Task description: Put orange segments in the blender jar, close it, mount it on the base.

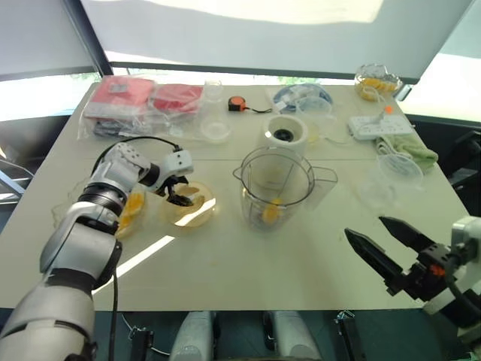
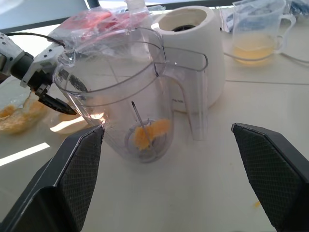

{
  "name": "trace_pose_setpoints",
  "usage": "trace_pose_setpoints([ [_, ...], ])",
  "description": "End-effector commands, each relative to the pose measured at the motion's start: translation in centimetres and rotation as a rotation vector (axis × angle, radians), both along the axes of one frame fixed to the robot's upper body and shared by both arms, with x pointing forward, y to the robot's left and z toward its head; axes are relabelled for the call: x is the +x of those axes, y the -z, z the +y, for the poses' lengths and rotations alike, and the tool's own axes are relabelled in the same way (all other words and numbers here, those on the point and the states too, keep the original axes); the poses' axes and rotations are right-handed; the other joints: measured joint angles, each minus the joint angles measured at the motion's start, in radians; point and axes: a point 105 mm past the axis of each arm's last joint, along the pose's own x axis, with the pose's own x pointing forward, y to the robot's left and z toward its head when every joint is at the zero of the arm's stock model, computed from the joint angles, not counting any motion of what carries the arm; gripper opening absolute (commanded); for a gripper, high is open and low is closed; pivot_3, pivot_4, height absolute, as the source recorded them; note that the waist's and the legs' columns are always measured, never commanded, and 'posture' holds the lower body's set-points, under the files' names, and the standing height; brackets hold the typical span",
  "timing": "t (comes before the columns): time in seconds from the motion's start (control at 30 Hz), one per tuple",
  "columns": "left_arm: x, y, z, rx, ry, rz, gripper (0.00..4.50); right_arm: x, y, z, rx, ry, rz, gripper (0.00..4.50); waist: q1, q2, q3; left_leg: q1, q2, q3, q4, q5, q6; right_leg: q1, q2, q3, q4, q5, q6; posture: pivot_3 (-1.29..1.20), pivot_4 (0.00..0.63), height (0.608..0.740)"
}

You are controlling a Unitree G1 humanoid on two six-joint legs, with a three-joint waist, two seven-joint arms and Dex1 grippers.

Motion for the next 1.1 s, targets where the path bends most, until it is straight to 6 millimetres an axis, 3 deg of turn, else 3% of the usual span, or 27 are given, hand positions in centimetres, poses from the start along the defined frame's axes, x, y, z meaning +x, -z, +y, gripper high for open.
trace_pose_setpoints([
  [0.03, -0.3, 1.0, -0.6, 0.022, 0.013, 0.009, 4.08, 0.3, -0.9, 0.3, 0.014, -0.019, -0.038, 4.45, 0.002, -0.001, -0.001, 0.0, 0.0, 0.0, 0.0, 0.0, 0.0, 0.0, 0.0, 0.0, 0.0, 0.0, 0.0, 0.0, 0.15, 0.74],
  [0.23, -1.2, 3.2, -0.8, 0.076, 0.038, 0.037, 4.08, 1.1, -0.9, 0.3, -0.007, -0.023, -0.039, 4.45, 0.002, -0.001, -0.005, 0.002, 0.0, 0.0, 0.0, 0.0, 0.0, 0.002, -0.001, 0.0, 0.001, 0.0, 0.0, 0.0, 0.15, 0.74],
  [0.37, -1.8, 3.6, -0.6, 0.111, 0.072, 0.043, 2.38, 1.4, -0.9, 0.4, -0.013, -0.024, -0.042, 4.5, 0.001, -0.001, -0.012, 0.003, 0.0, 0.0, 0.0, 0.0, 0.0, 0.003, -0.001, 0.0, 0.001, 0.0, 0.0, 0.0, 0.15, 0.74],
  [0.5, -1.8, 3.4, -0.6, 0.106, 0.076, 0.04, 0.37, 1.7, -0.5, 0.5, -0.023, -0.026, -0.034, 4.5, -0.003, 0.001, -0.017, 0.006, 0.0, 0.0, 0.0, 0.0, 0.0, 0.004, -0.001, 0.001, 0.002, -0.001, -0.002, 0.0, 0.15, 0.74],
  [0.53, -1.6, 3.0, -0.5, 0.104, 0.074, 0.026, 0.2, 1.9, -0.4, 0.5, -0.027, -0.026, -0.033, 4.5, -0.002, 0.0, -0.017, 0.006, 0.0, 0.0, 0.0, 0.0, 0.0, 0.004, -0.001, 0.001, 0.003, -0.001, -0.004, 0.0, 0.15, 0.74],
  [0.7, -0.6, 0.9, -0.2, 0.093, 0.058, -0.057, 0.21, 2.5, -0.1, 0.4, -0.032, -0.027, -0.035, 4.5, -0.003, -0.001, -0.017, 0.008, 0.001, 0.001, 0.0, 0.0, 0.0, 0.005, 0.001, 0.001, 0.004, 0.0, -0.006, 0.0, 0.15, 0.74],
  [0.87, -0.8, -0.4, 0.2, 0.112, 0.114, -0.094, 0.21, 2.9, 0.2, 0.3, -0.039, -0.024, -0.043, 4.5, -0.005, -0.001, -0.017, 0.006, 0.001, 0.0, 0.0, 0.0, 0.0, 0.003, 0.002, 0.001, 0.004, 0.001, -0.004, 0.0, 0.15, 0.74],
  [1.07, -0.6, -1.9, 1.0, 0.129, 0.114, -0.146, 3.12, 3.0, 0.3, 0.3, -0.04, -0.022, -0.046, 4.5, -0.001, -0.001, -0.017, 0.003, 0.001, 0.0, 0.0, 0.0, 0.0, 0.001, 0.001, 0.0, 0.003, 0.001, -0.002, 0.0, 0.15, 0.74],
  [1.1, -0.7, -2.0, 1.1, 0.133, 0.119, -0.148, 3.12, 3.1, 0.4, 0.3, -0.038, -0.022, -0.046, 4.5, 0.0, -0.001, -0.017, 0.003, 0.001, 0.0, 0.0, 0.0, 0.0, 0.001, 0.001, 0.0, 0.003, 0.001, -0.002, 0.0, 0.15, 0.74],
])
